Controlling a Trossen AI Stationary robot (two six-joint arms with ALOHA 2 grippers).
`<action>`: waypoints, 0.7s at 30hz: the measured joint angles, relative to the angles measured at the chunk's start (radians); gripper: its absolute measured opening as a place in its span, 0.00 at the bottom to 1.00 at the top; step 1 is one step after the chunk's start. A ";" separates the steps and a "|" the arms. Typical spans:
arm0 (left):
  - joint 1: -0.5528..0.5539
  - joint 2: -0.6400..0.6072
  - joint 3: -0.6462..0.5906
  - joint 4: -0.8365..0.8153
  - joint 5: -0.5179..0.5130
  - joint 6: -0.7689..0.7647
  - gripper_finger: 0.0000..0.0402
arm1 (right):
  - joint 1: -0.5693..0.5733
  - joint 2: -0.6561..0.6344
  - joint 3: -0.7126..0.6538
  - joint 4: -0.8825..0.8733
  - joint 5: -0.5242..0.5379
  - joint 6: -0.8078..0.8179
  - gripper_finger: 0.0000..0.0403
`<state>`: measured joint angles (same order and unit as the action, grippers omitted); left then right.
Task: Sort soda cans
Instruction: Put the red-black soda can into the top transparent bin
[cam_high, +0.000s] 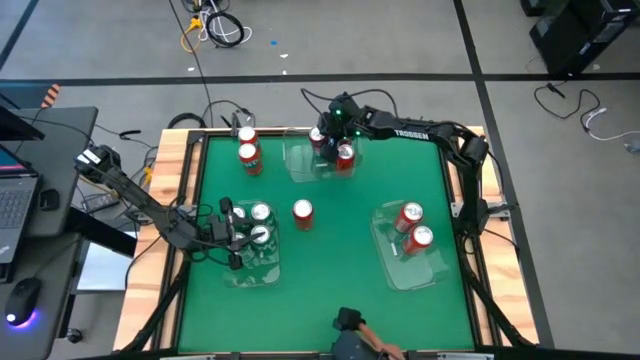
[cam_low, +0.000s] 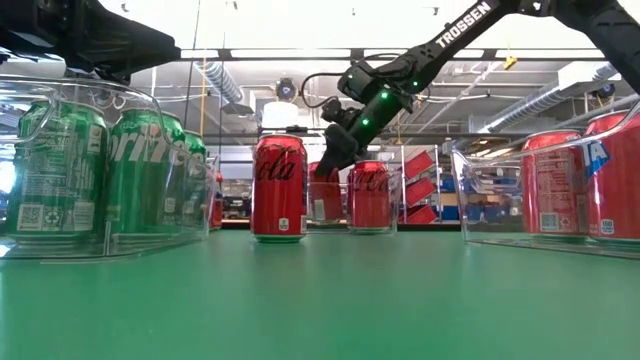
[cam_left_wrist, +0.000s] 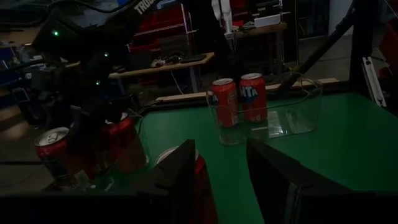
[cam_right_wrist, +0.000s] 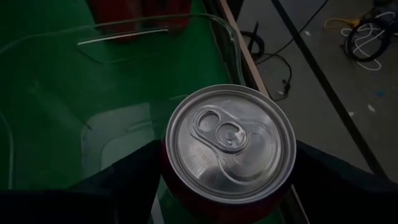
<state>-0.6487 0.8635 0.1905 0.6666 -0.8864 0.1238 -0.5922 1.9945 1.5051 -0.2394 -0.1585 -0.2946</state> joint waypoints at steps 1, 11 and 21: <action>0.000 0.000 0.000 0.000 0.000 0.000 0.37 | 0.000 0.000 0.000 -0.003 0.002 0.002 0.78; 0.000 0.000 0.000 -0.002 0.000 -0.003 0.37 | 0.023 -0.002 0.002 -0.027 0.117 0.063 0.83; 0.000 0.000 0.000 -0.003 0.000 -0.005 0.37 | 0.029 -0.002 0.002 -0.022 0.143 0.085 0.86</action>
<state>-0.6487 0.8639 0.1902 0.6632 -0.8864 0.1192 -0.5632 1.9930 1.5074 -0.2615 -0.0151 -0.2092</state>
